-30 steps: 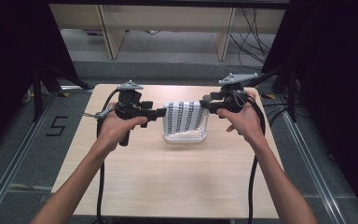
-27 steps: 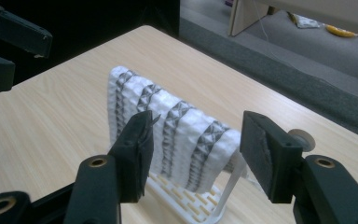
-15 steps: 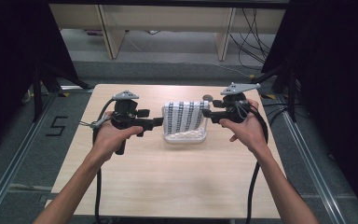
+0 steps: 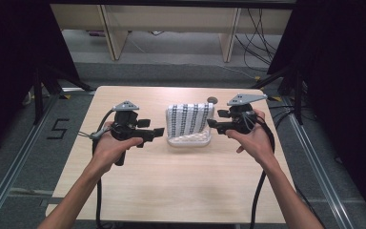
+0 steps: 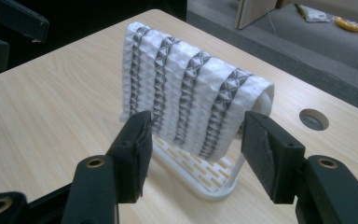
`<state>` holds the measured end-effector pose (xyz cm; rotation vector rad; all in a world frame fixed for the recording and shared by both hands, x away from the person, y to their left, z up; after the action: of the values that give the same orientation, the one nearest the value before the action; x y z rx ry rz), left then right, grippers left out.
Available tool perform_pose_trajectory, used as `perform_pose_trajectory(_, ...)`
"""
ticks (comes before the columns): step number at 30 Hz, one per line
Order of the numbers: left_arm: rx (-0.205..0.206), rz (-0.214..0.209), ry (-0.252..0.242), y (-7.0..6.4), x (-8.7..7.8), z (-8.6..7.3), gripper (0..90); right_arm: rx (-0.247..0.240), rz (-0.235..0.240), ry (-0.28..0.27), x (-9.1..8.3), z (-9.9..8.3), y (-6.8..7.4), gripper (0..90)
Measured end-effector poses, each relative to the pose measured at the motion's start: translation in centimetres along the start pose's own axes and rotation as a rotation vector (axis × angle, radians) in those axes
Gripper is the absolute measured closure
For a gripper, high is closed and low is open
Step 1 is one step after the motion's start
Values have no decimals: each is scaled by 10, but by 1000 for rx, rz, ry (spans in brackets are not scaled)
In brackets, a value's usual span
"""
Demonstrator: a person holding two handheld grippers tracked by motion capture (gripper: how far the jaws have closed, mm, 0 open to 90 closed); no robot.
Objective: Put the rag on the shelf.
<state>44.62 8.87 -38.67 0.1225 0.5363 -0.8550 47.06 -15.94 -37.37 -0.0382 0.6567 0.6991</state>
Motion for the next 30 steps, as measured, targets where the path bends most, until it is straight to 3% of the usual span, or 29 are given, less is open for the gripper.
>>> perform_pose_trajectory(6,-1,-8,-4,-3,-2,-7,300,6,6,-1,1,-9,2,443)
perform_pose_trajectory(8,0,-9,-3,-4,-3,-9,300,-16,2,0,1,-11,1,442)
perform_pose_trajectory(10,-1,-9,-4,-4,-5,-12,300,8,6,0,0,-15,4,442)
perform_pose_trajectory(11,-2,-10,-4,-5,-5,-13,300,-15,8,7,-1,-16,2,443)
perform_pose_trajectory(12,1,-14,-7,-6,-6,-14,300,1,7,5,-2,-18,4,442)
perform_pose_trajectory(21,18,-2,3,-8,-12,-25,300,-7,14,14,-2,-26,6,440)
perform_pose_trajectory(30,6,-8,2,-10,-13,-38,300,2,26,23,1,-38,6,427)
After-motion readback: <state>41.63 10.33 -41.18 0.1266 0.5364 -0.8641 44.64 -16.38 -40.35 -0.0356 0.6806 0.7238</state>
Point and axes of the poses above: each handheld gripper's, and its own axes: x roughly forward along the jaws, z roughly out of its top, y roughly to its left, the point moved 7 cm from there along x, roughly forward along the jaws, and after that the axes turned 11 degrees about x, right-handed, at the moved point
